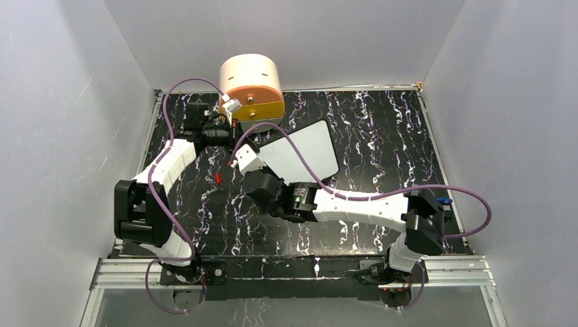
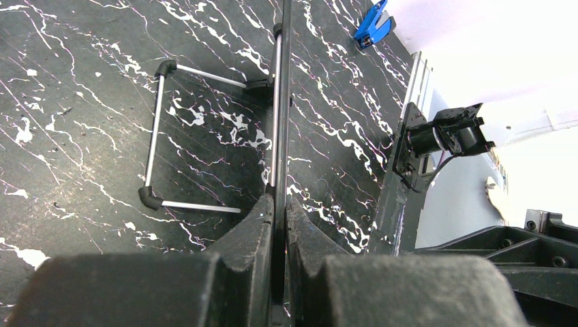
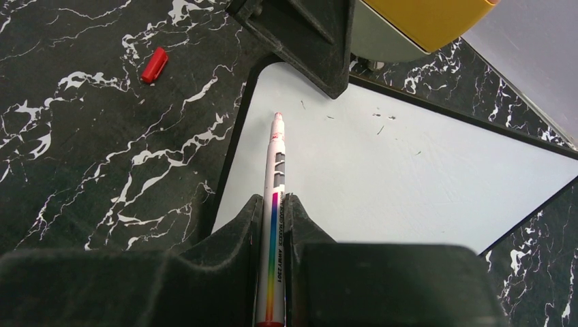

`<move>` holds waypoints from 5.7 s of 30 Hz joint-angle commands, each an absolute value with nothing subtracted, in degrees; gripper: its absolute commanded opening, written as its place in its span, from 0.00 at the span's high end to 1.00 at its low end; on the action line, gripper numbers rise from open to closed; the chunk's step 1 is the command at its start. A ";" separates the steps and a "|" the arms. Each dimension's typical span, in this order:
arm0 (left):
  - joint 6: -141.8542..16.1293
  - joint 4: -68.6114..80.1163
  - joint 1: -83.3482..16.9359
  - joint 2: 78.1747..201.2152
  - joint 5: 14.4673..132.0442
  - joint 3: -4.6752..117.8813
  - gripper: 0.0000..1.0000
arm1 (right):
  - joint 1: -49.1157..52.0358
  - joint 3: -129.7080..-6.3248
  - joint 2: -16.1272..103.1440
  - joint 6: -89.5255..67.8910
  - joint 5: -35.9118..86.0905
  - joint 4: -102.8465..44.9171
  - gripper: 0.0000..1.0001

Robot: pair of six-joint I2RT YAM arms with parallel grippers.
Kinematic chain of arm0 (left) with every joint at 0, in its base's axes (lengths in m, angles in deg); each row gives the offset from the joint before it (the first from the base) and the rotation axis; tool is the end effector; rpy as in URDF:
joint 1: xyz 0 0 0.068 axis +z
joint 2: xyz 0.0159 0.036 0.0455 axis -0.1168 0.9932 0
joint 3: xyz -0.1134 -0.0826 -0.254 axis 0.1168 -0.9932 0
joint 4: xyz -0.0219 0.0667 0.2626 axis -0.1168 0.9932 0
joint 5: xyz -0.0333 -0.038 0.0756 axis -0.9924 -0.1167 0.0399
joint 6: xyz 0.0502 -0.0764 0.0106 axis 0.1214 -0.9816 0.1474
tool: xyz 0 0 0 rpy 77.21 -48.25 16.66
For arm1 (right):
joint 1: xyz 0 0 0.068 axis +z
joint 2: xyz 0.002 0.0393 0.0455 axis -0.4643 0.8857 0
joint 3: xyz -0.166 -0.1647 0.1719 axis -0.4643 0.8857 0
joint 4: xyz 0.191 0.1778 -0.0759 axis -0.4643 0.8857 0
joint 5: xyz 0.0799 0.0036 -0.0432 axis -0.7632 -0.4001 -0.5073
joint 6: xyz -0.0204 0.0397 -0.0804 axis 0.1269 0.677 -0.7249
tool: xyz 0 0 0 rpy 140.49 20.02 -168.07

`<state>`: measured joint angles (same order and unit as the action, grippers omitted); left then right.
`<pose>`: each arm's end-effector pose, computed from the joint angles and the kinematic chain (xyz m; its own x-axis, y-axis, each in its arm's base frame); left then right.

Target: Write a sentence on the whiteboard

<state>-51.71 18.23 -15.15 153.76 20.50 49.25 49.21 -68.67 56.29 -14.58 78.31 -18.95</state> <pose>0.3540 -0.1256 0.2776 -0.5736 0.0814 -0.8151 0.7754 0.3748 -0.5083 0.1522 0.3930 0.3124 -0.1358 -0.4182 -0.8981 -0.5323 0.7954 -0.2899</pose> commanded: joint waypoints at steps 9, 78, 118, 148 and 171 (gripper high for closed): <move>-50.89 20.34 -15.58 153.22 23.34 48.02 1.00 | 48.86 -71.81 57.24 -13.69 79.80 -21.03 1.00; -50.91 20.35 -15.58 154.21 23.45 48.30 1.00 | 48.03 -77.64 62.43 -3.02 72.77 -2.54 1.00; -50.92 20.35 -15.58 154.48 23.47 48.38 1.00 | 47.12 -68.47 55.88 -9.69 77.82 -23.11 1.00; -50.89 20.36 -15.58 154.59 23.07 48.38 1.00 | 46.39 -68.52 57.09 -8.99 79.17 -23.85 1.00; -50.92 20.34 -15.58 154.66 23.40 48.33 1.00 | 46.15 -68.45 56.38 -5.53 79.20 -17.00 1.00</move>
